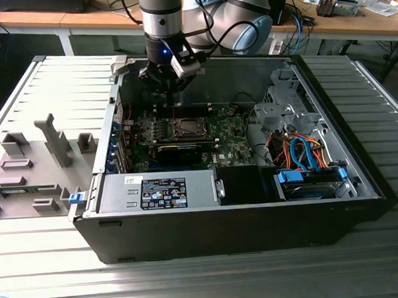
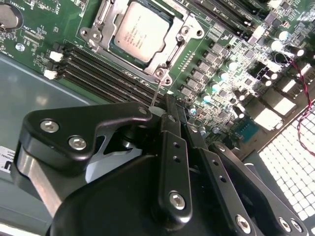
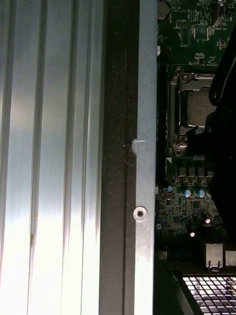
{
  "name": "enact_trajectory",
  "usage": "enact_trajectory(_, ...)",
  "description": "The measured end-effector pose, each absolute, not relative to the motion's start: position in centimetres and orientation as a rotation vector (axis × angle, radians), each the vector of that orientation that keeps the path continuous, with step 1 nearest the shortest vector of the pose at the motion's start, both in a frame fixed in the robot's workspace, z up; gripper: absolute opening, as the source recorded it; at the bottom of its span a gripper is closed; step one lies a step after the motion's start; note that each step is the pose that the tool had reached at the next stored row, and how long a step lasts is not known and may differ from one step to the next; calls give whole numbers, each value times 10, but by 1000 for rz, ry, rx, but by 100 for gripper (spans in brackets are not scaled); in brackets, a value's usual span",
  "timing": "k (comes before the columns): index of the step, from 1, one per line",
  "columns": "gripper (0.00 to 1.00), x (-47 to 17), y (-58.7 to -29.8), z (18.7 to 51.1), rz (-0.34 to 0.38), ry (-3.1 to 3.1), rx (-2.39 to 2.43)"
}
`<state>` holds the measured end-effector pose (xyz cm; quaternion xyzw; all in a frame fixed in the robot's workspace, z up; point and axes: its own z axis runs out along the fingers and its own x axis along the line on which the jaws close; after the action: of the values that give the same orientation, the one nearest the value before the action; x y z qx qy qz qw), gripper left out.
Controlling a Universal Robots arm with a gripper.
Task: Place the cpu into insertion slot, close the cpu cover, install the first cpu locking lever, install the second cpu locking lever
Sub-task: 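Install the first cpu locking lever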
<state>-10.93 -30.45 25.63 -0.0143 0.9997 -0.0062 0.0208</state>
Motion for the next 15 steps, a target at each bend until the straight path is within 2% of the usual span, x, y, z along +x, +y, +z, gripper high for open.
enact_trajectory(15,11,-101,-304,256,-19,3101,-44)
